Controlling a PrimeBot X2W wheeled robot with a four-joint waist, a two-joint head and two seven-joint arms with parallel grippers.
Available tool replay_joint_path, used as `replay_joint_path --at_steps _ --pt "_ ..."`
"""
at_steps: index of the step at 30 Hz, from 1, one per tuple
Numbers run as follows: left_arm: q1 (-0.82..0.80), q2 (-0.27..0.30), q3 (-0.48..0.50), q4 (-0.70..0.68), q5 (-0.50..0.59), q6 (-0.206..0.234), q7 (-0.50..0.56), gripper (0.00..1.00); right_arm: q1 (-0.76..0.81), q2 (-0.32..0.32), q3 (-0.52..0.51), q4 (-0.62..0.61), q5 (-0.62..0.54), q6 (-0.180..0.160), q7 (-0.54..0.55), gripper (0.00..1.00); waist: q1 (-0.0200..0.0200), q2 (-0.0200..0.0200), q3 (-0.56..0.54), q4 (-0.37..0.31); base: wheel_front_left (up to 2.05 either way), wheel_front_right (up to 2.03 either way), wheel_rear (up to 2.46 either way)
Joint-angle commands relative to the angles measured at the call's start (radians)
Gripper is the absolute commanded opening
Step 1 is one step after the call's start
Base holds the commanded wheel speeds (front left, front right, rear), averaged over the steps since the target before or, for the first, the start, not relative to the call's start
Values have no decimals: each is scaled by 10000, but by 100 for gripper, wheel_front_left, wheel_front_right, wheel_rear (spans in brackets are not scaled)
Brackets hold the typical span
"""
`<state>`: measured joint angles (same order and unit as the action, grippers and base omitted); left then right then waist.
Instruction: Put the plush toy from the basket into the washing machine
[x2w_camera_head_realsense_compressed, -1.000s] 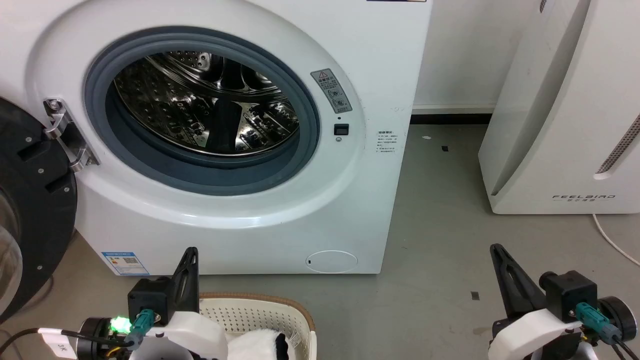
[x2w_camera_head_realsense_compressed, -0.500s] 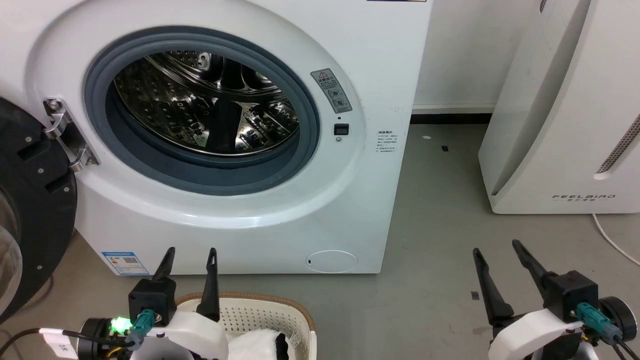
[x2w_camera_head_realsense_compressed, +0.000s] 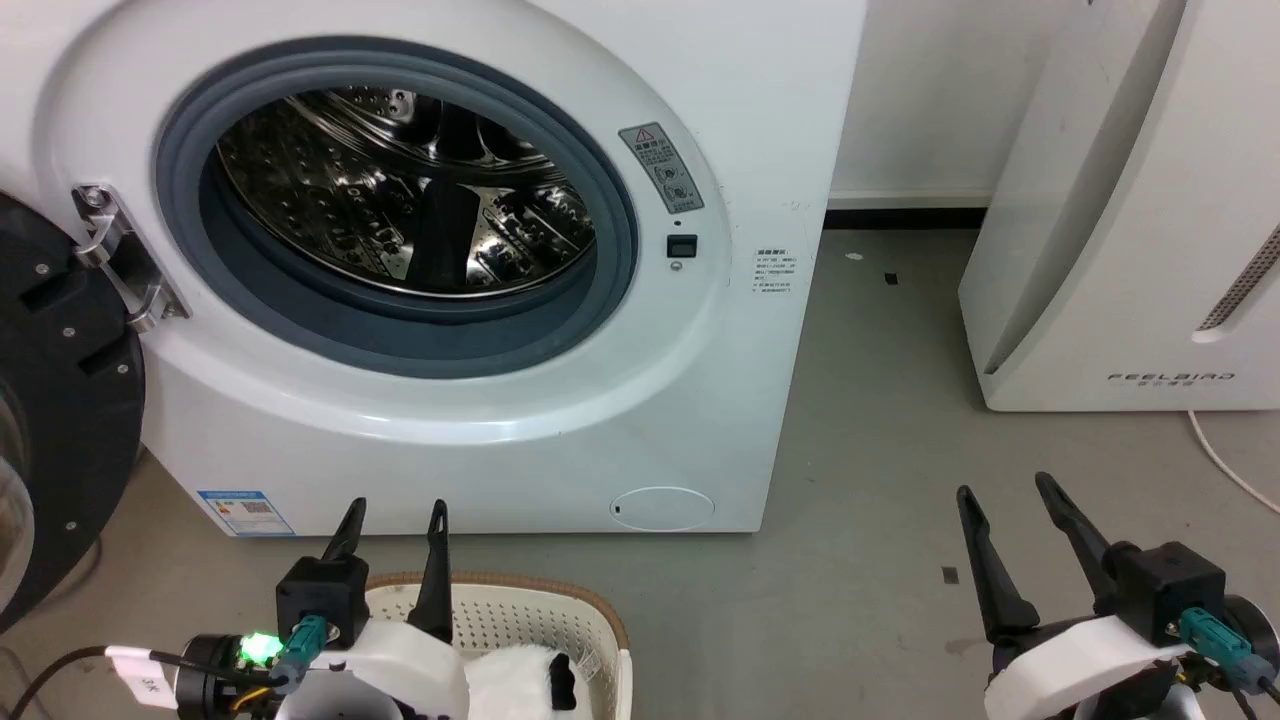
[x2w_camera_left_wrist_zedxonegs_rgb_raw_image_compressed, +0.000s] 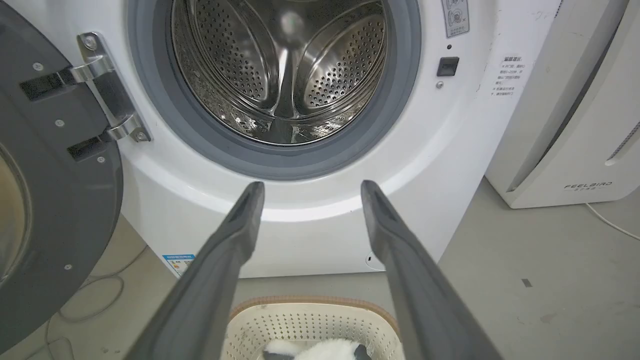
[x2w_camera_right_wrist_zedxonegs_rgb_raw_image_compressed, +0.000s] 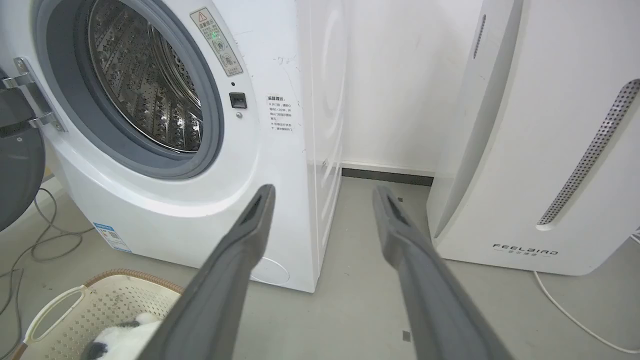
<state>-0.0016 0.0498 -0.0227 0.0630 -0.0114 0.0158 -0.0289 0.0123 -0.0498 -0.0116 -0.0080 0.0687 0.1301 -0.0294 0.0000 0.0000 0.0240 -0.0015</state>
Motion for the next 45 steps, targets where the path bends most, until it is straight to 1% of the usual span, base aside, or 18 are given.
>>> replay_joint_path --at_steps 1,7,14,25,34,37,45 --pt "-226 11 -43 157 -65 26 -100 100 -63 -1 -35 -52 131 1 -105 100 0 0 85 -14 0 0 0" --pt "-620 24 -77 820 -170 -80 -225 100 -241 -1 -87 -103 377 1 -230 100 0 0 521 -94 0 0 0" --pt "-1254 105 -108 1987 -337 -250 -371 100 -502 -1 -103 -186 669 2 -375 100 0 0 1174 -235 0 0 0" --pt "-2408 282 -174 3652 -583 -285 -461 100 -981 -1 -206 -390 1043 2 -604 100 0 0 2422 -343 0 0 0" --pt "-3278 406 -383 4681 -683 -282 57 100 -1342 -2 -256 -608 1315 2 -791 100 0 0 3486 -389 0 0 0" --pt "-3543 497 -504 5002 -667 -258 373 100 -1440 -2 -273 -695 1401 3 -853 100 0 0 3838 -419 0 0 0" --pt "-4336 757 -685 5834 -804 -401 1041 100 -1710 -2 -334 -1062 1635 3 -1020 100 0 0 4799 -561 0 0 0"
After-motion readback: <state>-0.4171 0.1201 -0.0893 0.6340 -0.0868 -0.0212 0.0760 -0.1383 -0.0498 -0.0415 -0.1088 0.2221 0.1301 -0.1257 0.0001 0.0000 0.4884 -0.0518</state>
